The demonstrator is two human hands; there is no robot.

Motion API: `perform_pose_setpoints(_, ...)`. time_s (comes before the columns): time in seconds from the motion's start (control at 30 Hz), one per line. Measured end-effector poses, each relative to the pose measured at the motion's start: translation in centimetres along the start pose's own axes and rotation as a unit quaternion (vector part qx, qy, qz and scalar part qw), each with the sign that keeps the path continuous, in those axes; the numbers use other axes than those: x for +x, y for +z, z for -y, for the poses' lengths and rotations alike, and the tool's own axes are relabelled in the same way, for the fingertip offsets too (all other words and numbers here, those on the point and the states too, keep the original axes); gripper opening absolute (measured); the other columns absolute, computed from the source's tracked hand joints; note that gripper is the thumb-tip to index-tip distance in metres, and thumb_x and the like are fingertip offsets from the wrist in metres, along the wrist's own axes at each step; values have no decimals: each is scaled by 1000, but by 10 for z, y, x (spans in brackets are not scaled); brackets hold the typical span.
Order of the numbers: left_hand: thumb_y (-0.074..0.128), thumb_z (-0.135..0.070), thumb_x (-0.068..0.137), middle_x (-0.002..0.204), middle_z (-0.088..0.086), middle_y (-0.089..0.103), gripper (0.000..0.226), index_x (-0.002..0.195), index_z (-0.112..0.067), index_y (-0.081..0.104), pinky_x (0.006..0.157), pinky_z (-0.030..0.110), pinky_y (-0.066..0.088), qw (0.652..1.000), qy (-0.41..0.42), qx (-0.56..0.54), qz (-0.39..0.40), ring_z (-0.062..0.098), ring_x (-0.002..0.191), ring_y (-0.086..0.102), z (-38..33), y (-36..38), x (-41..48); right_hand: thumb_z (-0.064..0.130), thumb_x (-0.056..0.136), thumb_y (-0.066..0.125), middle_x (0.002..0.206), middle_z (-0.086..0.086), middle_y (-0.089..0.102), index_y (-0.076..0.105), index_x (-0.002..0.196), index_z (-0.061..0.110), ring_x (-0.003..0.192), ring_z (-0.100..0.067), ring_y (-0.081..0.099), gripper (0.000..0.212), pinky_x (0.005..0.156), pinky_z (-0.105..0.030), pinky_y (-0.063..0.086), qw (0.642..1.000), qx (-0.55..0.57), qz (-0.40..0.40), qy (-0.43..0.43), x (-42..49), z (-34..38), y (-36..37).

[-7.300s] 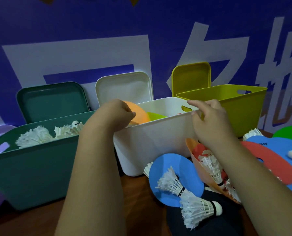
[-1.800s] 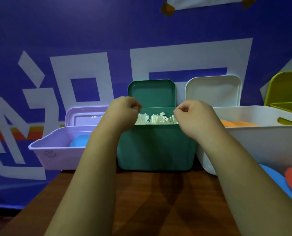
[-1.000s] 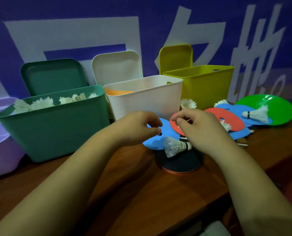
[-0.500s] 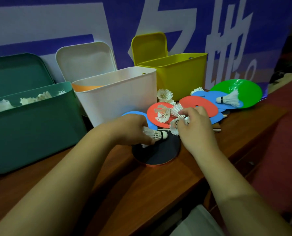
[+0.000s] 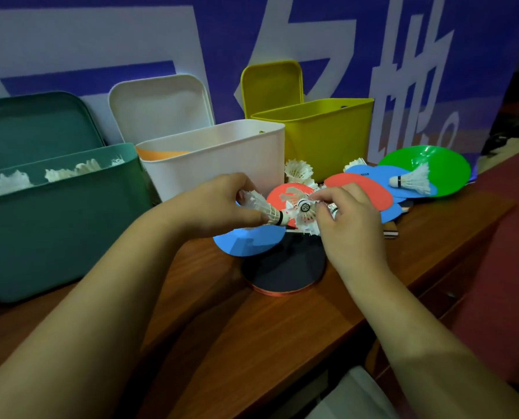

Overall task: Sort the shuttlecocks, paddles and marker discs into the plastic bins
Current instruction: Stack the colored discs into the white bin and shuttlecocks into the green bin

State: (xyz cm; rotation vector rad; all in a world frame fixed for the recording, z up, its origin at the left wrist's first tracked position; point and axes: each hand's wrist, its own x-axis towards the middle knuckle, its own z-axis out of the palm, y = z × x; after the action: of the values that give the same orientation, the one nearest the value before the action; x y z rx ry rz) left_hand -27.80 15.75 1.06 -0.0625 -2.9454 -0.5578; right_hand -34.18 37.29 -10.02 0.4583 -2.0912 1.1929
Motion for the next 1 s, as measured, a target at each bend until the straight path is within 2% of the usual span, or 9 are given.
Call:
perform_pose_setpoints(0.1,80,-54,82,109,-12,67,44,118,-33,65,91,34,55,1000,3,19,-8,7,98,64,2,-24,-9,11,97,68,101,9,61,76,103,23,81,-1,54,15,72,-7,40,997,69,-2,-20,12,30,4)
perform_pose_setpoints(0.33,81,-54,80,109,-16,66,47,120,-38,63,82,32,56,991,-66,30,-115,4,92,65,39,-103,-47,13,93,69,98,13,66,75,95,30,91,-4,64,19,75,-13,47,978,203,38,-29,52,114,44)
perform_pose_setpoints(0.47,82,-39,84,122,-12,63,52,131,-33,61,82,33,55,966,-95,1,-242,11,100,64,80,-139,-70,18,94,67,101,12,68,76,98,32,90,-14,69,17,80,-41,62,963,256,80,-35,71,162,81)
perform_pose_setpoints(0.5,83,-37,84,123,-9,62,53,132,-30,61,79,32,53,956,-101,-5,-274,13,101,64,90,-146,-75,19,95,66,102,12,67,75,99,33,90,-15,70,17,79,-43,63,959,268,88,-36,74,175,89)
perform_pose_setpoints(0.67,80,-33,86,132,-6,58,55,137,-27,58,81,35,55,909,-145,-41,-390,18,104,64,136,-164,-90,12,103,59,104,4,70,71,107,25,68,-9,72,18,59,-14,53,933,335,126,-32,90,233,121)
perform_pose_setpoints(0.8,77,-26,90,131,-4,55,52,138,-25,57,64,20,47,881,-177,-56,-435,16,100,63,166,-170,-95,14,102,59,96,3,71,69,104,23,65,-9,71,14,54,-11,49,931,348,108,-34,104,267,148)
perform_pose_setpoints(0.9,77,-29,90,129,-5,57,52,138,-25,56,68,23,46,871,-194,-62,-446,17,103,62,181,-171,-99,26,99,62,95,2,72,67,98,27,72,-15,73,6,64,-28,62,946,297,132,-18,114,275,177)
perform_pose_setpoints(0.97,77,-30,90,128,-6,57,52,138,-25,57,69,25,48,869,-208,-66,-445,16,102,62,188,-172,-101,38,91,62,94,-5,73,67,97,20,83,-28,73,19,76,-47,64,958,210,195,-1,117,274,193)
perform_pose_setpoints(1.0,77,-30,90,128,-6,57,52,138,-25,57,71,26,51,868,-212,-69,-444,16,102,62,190,-171,-101,38,90,61,92,-12,73,69,97,14,85,-34,72,27,78,-49,63,959,179,218,7,116,272,197)
